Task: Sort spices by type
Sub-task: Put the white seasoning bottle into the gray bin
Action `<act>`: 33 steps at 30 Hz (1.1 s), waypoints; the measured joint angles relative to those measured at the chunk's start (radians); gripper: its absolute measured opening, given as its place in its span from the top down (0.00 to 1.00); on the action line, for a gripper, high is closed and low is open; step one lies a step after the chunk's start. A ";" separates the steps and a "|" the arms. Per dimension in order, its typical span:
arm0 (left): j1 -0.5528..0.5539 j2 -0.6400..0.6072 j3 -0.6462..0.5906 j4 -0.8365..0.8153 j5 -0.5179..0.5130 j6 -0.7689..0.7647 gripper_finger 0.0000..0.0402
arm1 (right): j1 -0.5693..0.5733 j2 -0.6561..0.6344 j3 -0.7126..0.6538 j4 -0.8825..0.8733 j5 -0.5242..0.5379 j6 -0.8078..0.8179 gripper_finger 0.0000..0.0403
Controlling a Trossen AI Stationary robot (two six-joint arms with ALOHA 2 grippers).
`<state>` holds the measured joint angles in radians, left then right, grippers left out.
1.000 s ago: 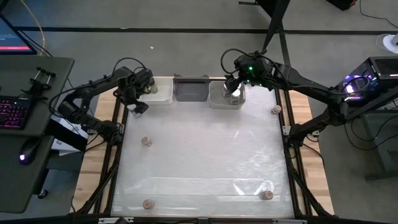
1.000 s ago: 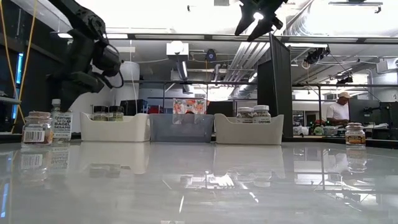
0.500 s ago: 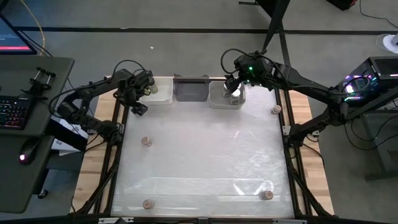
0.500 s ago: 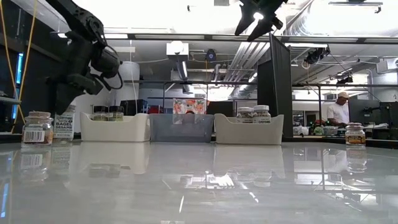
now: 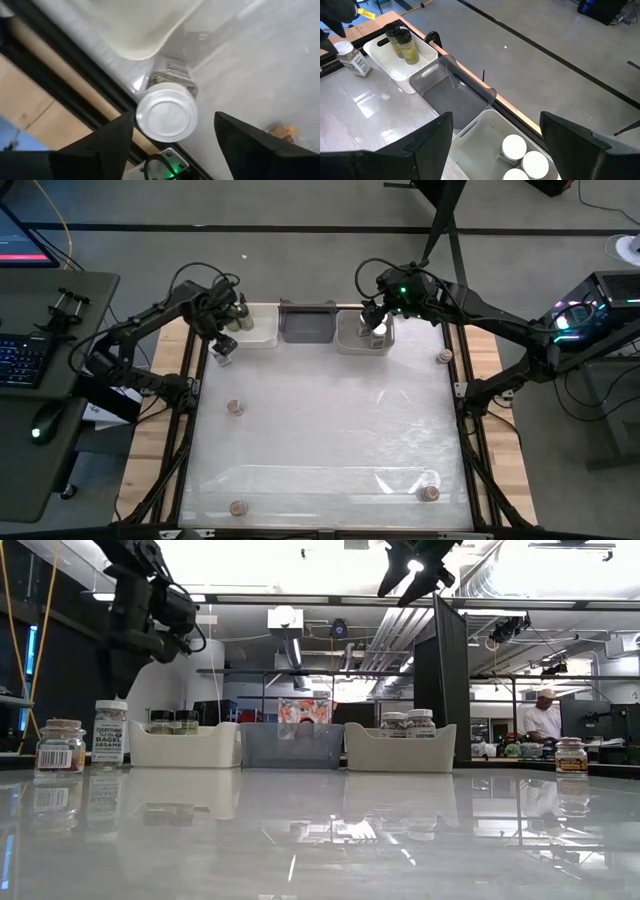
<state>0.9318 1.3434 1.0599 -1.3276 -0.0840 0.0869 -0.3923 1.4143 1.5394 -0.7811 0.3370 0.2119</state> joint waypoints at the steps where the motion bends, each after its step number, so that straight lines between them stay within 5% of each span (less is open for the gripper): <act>1: 0.000 0.004 0.000 0.000 0.005 0.022 0.32 | 0.000 0.000 0.000 0.000 0.000 0.000 0.27; 9: 0.000 0.070 0.000 0.021 -0.006 0.109 0.23 | 0.000 0.000 0.000 0.000 -0.008 0.017 0.27; 17: 0.002 0.132 0.000 0.026 -0.072 0.101 0.23 | 0.000 0.000 0.000 0.000 -0.016 0.027 0.27; 33: 0.005 0.175 0.000 0.007 -0.017 0.095 0.23 | 0.000 0.000 0.000 -0.001 -0.016 0.026 0.27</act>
<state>0.9365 1.5181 1.0599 -1.3211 -0.1009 0.1819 -0.3920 1.4143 1.5394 -0.7818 0.3206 0.2382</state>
